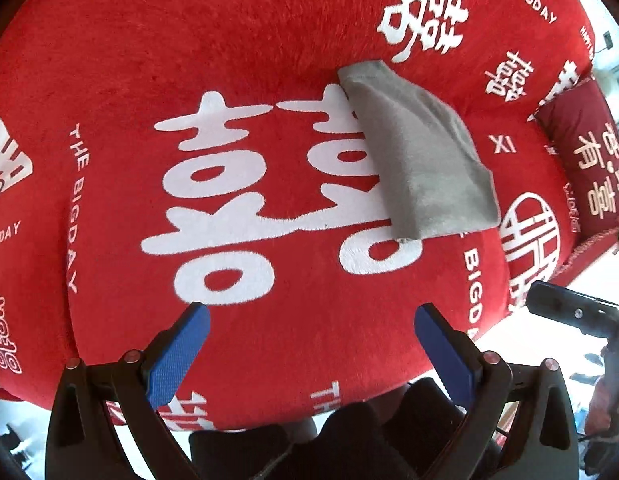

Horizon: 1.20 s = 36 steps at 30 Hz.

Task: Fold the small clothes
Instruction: 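Open the right gripper and lift both grippers above the folded bundle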

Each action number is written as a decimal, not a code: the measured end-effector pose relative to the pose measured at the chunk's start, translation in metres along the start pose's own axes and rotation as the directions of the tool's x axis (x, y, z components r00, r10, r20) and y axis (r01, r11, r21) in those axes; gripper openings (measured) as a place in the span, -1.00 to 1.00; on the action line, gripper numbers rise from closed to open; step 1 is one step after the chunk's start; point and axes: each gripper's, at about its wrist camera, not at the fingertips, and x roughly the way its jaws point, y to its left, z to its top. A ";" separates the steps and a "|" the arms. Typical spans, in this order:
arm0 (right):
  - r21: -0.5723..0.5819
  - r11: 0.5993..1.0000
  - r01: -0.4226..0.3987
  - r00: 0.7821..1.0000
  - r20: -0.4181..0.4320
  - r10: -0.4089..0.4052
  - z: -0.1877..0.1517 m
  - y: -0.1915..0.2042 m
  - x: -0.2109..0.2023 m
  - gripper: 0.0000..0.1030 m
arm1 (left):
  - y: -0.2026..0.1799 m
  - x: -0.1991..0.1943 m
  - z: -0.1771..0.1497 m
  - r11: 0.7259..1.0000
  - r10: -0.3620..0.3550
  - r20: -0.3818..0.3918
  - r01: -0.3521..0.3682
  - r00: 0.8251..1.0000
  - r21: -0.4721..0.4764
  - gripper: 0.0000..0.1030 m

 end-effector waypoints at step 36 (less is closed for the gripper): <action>-0.049 0.979 -0.196 0.971 -0.149 0.187 0.149 -0.167 -0.029 0.70 | -0.105 0.038 0.033 0.940 0.009 -0.010 -0.012 1.000 -0.341 0.99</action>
